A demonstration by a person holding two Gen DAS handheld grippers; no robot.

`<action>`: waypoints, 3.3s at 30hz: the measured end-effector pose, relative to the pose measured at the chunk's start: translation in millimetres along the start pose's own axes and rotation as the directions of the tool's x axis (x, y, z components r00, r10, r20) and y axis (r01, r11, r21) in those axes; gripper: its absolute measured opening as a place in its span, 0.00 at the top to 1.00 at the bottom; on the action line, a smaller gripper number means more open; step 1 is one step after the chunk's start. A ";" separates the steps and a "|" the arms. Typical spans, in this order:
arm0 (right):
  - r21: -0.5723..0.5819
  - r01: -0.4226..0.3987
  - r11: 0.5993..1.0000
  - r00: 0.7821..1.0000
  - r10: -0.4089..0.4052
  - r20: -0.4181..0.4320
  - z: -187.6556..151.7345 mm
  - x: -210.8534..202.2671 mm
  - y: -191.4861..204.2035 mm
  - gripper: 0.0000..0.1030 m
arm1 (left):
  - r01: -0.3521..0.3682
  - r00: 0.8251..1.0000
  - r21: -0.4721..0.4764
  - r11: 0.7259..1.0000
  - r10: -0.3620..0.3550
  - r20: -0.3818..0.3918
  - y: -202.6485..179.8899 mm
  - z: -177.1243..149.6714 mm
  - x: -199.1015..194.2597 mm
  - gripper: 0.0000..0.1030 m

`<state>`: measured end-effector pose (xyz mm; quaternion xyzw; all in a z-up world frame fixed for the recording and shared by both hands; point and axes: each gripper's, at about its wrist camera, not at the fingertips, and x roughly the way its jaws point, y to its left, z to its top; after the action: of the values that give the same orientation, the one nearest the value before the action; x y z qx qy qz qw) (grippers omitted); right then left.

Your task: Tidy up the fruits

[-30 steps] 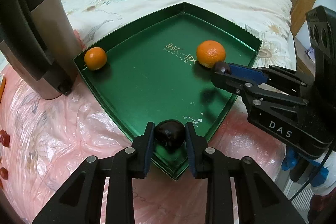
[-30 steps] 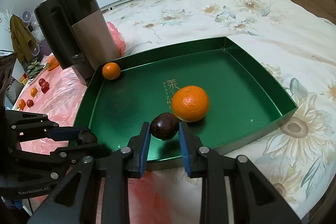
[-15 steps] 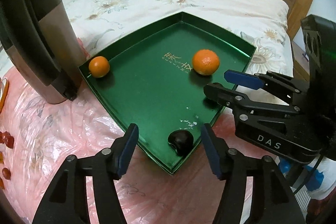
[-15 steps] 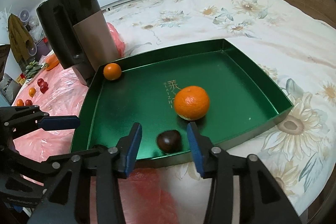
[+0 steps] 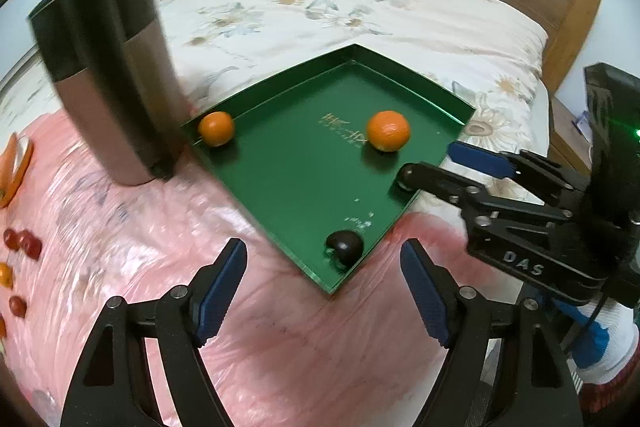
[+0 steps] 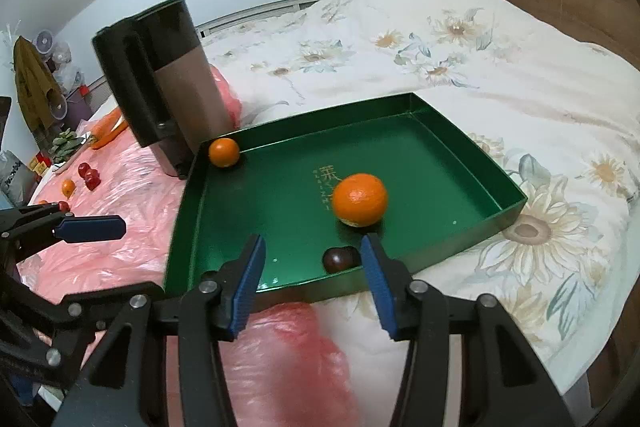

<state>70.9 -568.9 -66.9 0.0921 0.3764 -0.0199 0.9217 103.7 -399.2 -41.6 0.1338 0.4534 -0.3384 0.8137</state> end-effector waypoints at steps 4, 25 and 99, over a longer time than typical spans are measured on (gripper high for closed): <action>-0.007 -0.001 1.000 1.000 0.001 0.008 -1.8 -11.1 8.5 0.30 | -0.014 1.000 -0.027 1.000 0.015 0.012 11.2 -9.2 -16.1 0.28; -0.112 -0.072 0.991 0.997 0.075 0.020 -12.7 -56.1 95.6 0.16 | -0.132 0.987 -0.174 0.976 0.146 0.072 80.4 -75.5 -98.1 0.28; -0.397 -0.429 0.812 0.901 0.350 -0.256 40.5 145.8 381.3 0.16 | -0.350 0.928 -0.496 0.794 0.367 -0.068 355.6 -144.3 -71.5 0.47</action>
<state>243.6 -197.1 -81.2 -0.0437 0.4213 0.2642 0.8665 223.5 -31.4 -93.9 -0.0035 0.4789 -0.0513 0.8764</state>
